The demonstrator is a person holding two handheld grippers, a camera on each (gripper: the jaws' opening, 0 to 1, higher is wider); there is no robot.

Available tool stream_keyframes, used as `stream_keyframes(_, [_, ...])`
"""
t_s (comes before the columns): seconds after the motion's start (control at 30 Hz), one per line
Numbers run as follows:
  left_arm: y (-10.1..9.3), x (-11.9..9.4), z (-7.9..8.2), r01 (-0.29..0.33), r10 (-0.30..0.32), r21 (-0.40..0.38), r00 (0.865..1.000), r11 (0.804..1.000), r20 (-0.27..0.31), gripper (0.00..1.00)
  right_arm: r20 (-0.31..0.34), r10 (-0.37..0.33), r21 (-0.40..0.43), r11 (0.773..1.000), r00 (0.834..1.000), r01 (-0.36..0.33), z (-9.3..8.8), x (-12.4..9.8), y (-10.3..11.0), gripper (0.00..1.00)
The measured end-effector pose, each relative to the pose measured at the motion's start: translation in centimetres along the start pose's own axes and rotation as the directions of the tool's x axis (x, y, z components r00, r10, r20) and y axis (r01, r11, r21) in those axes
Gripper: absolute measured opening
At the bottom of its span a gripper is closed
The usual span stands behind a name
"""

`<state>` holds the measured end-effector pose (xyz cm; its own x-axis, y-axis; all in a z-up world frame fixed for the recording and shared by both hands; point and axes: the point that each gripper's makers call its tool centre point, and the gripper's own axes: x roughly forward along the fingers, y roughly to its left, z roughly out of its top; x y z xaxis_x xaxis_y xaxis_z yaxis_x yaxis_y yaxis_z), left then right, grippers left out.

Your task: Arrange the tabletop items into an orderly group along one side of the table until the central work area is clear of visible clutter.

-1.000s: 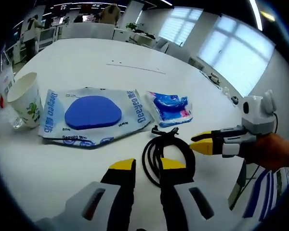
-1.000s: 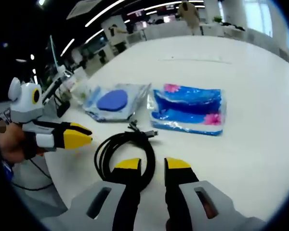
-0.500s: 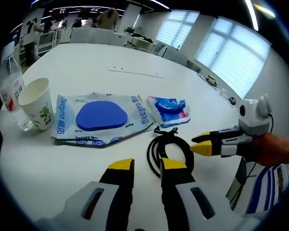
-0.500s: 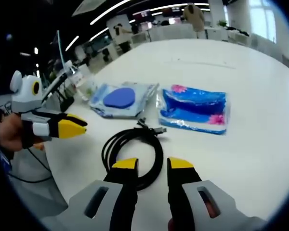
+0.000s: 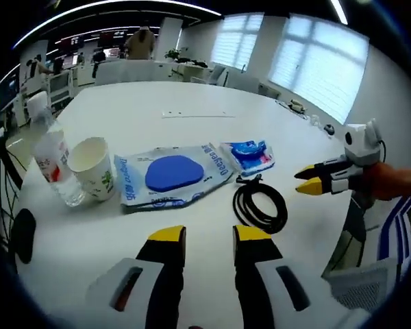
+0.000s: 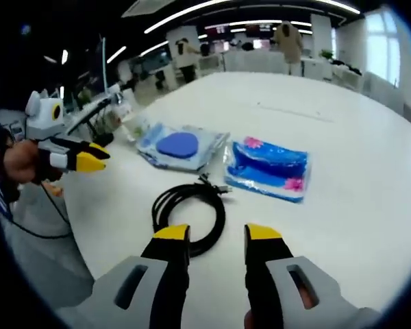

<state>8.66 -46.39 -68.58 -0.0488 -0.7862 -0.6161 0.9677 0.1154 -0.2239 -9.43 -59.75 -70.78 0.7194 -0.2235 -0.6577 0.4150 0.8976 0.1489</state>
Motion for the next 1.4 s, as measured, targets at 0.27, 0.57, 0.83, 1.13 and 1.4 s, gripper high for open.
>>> stream_keyframes(0.27, [3.1,-3.8,0.4,-0.073,0.072,0.001,0.996,0.997,0.058,0.31,0.012,0.014,-0.054,0.998,1.000,-0.014,0.0,-1.7,1.0,0.36])
stream_keyframes(0.57, [5.1,-7.7,-0.2,-0.120,0.122,-0.022,0.988,0.993,0.095,0.37,0.036,0.038,-0.041,0.998,0.999,-0.037,0.2,-2.7,2.6,0.43])
stream_keyframes(0.83, [5.6,-10.1,-1.1,-0.143,0.147,-0.041,0.983,0.989,0.112,0.44,0.042,0.077,-0.051,0.996,0.996,-0.075,0.1,-3.1,4.6,0.52])
stream_keyframes(1.13, [6.1,-11.1,-2.1,-0.170,0.180,-0.087,0.977,0.982,0.118,0.47,0.030,0.104,-0.046,0.994,0.994,-0.103,-0.7,-3.0,6.1,0.55])
stream_keyframes(1.4, [6.3,-11.9,-3.1,-0.188,0.198,-0.093,0.974,0.978,0.112,0.49,0.017,0.112,-0.041,0.993,0.994,-0.112,-1.5,-3.1,6.5,0.56])
